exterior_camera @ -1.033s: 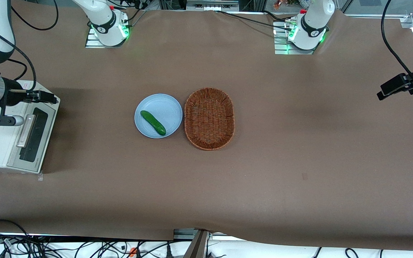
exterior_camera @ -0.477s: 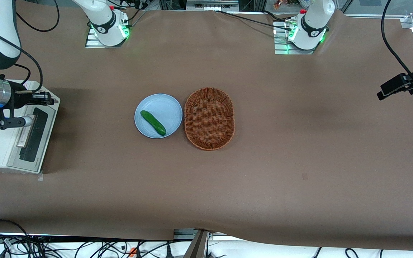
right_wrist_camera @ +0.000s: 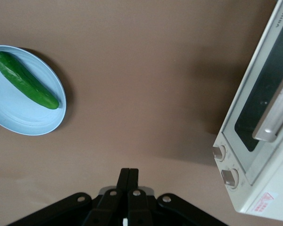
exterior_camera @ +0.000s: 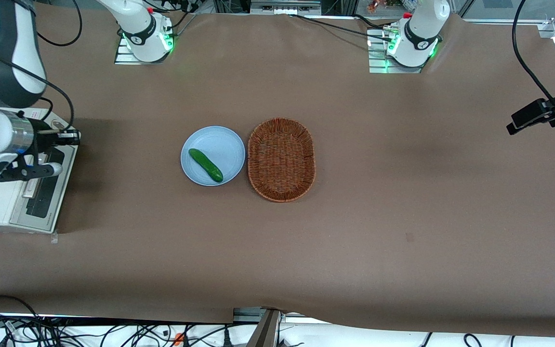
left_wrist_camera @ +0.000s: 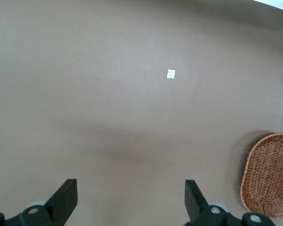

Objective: Open oven door with right arm only
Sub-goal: 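Lower the right gripper down to the silver door handle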

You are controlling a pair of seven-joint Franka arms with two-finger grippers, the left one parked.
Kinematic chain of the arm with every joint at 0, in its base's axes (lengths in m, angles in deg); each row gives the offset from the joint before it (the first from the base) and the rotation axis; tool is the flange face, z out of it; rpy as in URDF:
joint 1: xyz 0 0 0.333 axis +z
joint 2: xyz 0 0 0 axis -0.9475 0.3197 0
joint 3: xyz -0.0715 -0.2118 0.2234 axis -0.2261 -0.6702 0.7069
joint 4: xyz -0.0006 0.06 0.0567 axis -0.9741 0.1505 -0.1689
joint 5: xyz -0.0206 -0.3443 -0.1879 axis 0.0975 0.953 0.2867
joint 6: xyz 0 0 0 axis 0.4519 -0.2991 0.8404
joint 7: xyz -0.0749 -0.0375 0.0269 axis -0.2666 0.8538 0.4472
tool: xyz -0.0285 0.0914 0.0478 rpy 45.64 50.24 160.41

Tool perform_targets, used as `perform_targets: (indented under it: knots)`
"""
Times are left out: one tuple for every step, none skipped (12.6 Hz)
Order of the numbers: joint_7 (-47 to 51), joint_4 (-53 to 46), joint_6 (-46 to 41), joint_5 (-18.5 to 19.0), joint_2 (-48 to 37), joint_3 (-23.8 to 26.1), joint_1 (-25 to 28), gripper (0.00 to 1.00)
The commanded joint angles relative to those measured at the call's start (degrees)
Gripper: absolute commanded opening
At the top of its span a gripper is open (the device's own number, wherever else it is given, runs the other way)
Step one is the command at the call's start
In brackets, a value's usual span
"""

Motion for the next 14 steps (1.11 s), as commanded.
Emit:
perform_targets:
  knots:
    - [-0.7,2.8,4.5,3.9,1.2,0.0,1.7,0.0]
    - [-0.8,4.2,7.0,5.8,1.8,0.0,1.9,0.0]
    - [-0.9,6.1,9.0,7.7,2.1,0.0,1.9,0.0]
    - [-2.2,8.0,11.1,9.3,2.1,-0.1,1.9,0.0]
    - [-3.8,9.5,12.9,10.8,2.1,-0.1,1.9,0.0]
    - [-6.1,10.9,14.1,12.5,2.2,-0.2,1.6,0.0]
    - [-8.7,12.3,15.5,13.7,2.2,-0.6,1.4,0.0]
    - [-11.6,13.0,15.9,14.9,2.2,-1.2,1.2,0.0]
    - [-13.8,13.3,15.9,15.9,2.2,-2.1,1.3,0.0]
    - [-15.0,13.7,15.9,16.6,2.1,-2.9,1.2,0.0]
    - [-16.5,13.7,15.9,18.0,2.1,-3.6,1.2,0.0]
    - [-17.8,13.7,15.9,18.8,2.1,-4.2,1.2,0.0]
    - [-18.9,13.6,15.9,19.6,2.1,-4.8,1.2,0.0]
    - [-20.4,13.5,15.9,20.3,1.9,-5.0,1.2,0.0]
